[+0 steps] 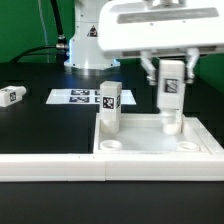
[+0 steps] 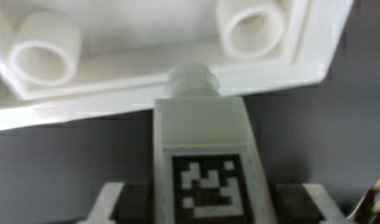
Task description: Assemble square table
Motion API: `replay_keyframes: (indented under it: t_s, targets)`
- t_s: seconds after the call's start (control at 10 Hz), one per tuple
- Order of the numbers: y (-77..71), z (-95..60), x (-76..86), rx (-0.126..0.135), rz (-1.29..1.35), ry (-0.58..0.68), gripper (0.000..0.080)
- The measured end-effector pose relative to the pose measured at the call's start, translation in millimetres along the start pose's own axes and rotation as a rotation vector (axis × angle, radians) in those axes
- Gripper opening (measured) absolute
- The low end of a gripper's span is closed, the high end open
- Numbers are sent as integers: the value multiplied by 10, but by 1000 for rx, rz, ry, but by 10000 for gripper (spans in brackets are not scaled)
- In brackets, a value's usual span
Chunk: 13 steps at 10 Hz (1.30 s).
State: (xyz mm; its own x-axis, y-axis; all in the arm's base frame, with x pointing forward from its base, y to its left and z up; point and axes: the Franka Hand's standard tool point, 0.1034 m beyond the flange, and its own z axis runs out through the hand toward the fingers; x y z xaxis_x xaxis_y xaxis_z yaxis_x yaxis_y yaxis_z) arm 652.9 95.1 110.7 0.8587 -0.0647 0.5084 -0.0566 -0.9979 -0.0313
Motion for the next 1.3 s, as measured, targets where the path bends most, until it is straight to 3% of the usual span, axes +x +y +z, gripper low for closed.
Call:
replay_keyframes:
  t_s: [0.1, 0.7, 0.9, 1.2, 1.3]
  targets:
    - [-82, 51, 56, 3, -40, -30, 290]
    - [-27, 66, 48, -4, -33, -1, 290]
    - [-43, 189, -19, -10, -41, 38, 290]
    - [40, 214, 96, -10, -34, 18, 290]
    - [40, 243, 60, -12, -35, 12, 290]
